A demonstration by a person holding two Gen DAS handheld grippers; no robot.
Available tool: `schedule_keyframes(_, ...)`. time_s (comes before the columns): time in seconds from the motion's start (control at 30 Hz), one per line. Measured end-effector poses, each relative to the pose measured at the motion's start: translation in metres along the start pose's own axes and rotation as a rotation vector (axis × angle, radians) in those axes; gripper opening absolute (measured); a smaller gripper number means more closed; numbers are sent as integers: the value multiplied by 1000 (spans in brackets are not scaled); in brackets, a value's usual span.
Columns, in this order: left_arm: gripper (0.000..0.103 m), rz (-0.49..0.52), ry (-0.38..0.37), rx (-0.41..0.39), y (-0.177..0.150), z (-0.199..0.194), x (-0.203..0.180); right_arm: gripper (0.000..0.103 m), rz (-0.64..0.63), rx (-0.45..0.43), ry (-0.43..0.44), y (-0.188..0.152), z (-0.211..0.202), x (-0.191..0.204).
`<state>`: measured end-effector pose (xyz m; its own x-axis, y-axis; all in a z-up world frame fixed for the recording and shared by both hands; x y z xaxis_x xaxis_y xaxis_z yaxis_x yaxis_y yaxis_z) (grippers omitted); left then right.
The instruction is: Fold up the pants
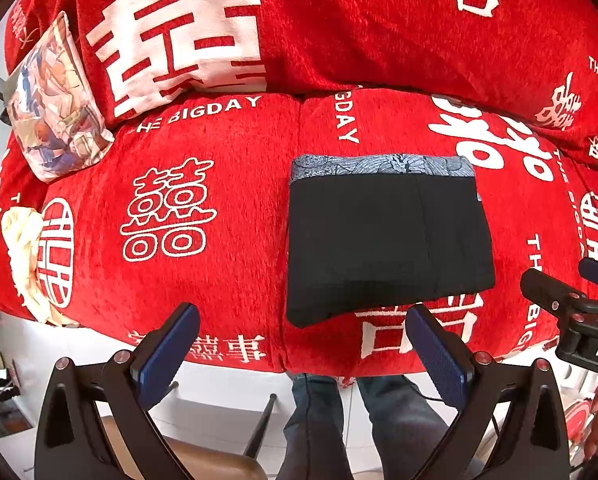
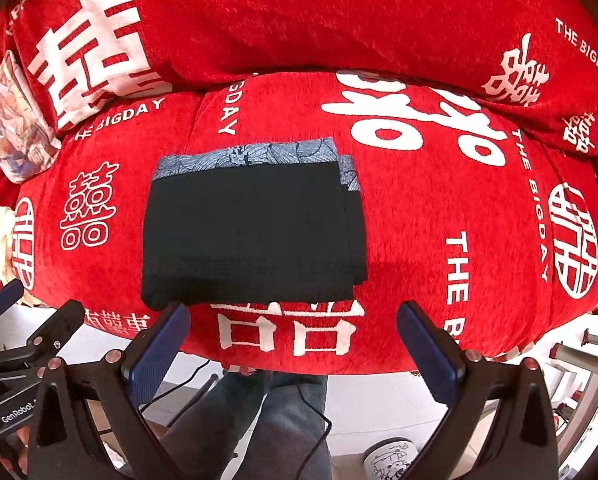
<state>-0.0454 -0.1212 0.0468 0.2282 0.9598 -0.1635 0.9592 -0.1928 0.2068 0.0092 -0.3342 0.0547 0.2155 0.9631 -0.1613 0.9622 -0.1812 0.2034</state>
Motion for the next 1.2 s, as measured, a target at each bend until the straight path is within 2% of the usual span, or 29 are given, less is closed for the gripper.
schedule_keyframes(0.57, 103, 33, 65, 46, 7, 13, 3, 103, -39, -2, -36, 3, 18, 5)
schedule_keyframes(0.8, 103, 59, 88, 37, 17, 14, -1, 103, -40, 15, -36, 8, 25, 1)
schedule_keyframes(1.2, 103, 50, 99, 63, 24, 21, -6, 103, -70, 27, -37, 20, 33, -1)
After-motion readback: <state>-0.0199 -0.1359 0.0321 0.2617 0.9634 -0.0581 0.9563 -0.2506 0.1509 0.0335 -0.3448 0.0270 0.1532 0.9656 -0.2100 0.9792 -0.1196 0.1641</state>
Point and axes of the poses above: each gripper's, at about its wrist camera, not at the fingertips, and z roughly the way its jaws point, x to its left, y to its top, the point moved 8 cm from there along z, roughly the way its jaws point, and after that the axes turned 13 degrees about -y, right-handed, at the moved point
